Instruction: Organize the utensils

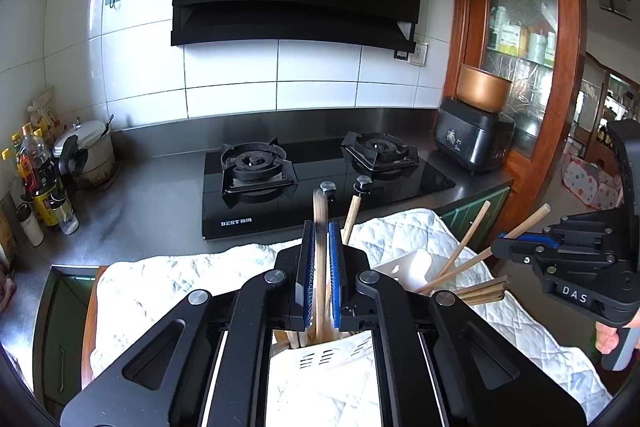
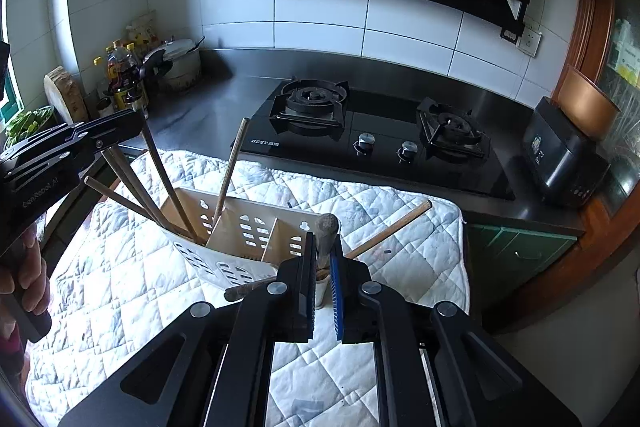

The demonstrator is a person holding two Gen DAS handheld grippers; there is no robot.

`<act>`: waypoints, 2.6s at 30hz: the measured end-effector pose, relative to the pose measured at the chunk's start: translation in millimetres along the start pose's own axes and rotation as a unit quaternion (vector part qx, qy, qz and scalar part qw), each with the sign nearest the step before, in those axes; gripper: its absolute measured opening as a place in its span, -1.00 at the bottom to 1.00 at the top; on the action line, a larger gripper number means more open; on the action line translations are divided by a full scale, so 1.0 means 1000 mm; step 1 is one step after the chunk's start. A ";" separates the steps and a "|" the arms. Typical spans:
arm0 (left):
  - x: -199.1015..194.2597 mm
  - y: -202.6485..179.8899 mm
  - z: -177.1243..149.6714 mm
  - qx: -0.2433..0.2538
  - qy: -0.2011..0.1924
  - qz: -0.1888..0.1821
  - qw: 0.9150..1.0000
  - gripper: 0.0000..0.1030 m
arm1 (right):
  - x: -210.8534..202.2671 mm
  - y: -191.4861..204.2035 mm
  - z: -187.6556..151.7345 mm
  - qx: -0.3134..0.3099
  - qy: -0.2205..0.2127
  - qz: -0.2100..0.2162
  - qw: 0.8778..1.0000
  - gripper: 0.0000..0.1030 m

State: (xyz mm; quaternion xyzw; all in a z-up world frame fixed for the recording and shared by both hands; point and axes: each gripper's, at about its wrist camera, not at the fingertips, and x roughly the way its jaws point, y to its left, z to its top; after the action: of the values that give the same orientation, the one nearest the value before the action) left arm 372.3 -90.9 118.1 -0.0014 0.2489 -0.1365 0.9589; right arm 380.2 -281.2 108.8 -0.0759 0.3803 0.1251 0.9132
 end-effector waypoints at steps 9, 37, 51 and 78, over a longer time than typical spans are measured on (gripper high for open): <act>0.000 -0.003 -0.002 0.006 -0.001 0.003 1.000 -0.85 | 0.003 -0.001 -0.002 0.004 -0.001 0.001 1.000 -0.86; -0.056 -0.026 -0.019 0.035 -0.028 0.020 0.999 0.09 | -0.061 -0.002 -0.016 0.012 -0.053 -0.020 0.998 0.51; -0.102 -0.035 -0.045 0.049 -0.048 0.036 0.997 0.67 | -0.091 0.009 -0.042 0.016 -0.069 -0.022 0.997 0.78; -0.168 -0.007 -0.153 -0.023 -0.020 0.045 0.999 0.87 | -0.097 0.072 -0.172 0.026 -0.069 -0.013 0.997 0.84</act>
State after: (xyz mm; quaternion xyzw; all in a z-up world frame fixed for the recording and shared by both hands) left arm 156.8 -43.8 64.8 -0.0150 0.2321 -0.0879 0.9686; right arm 177.0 -269.1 54.5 -0.0488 0.3189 0.1080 0.9404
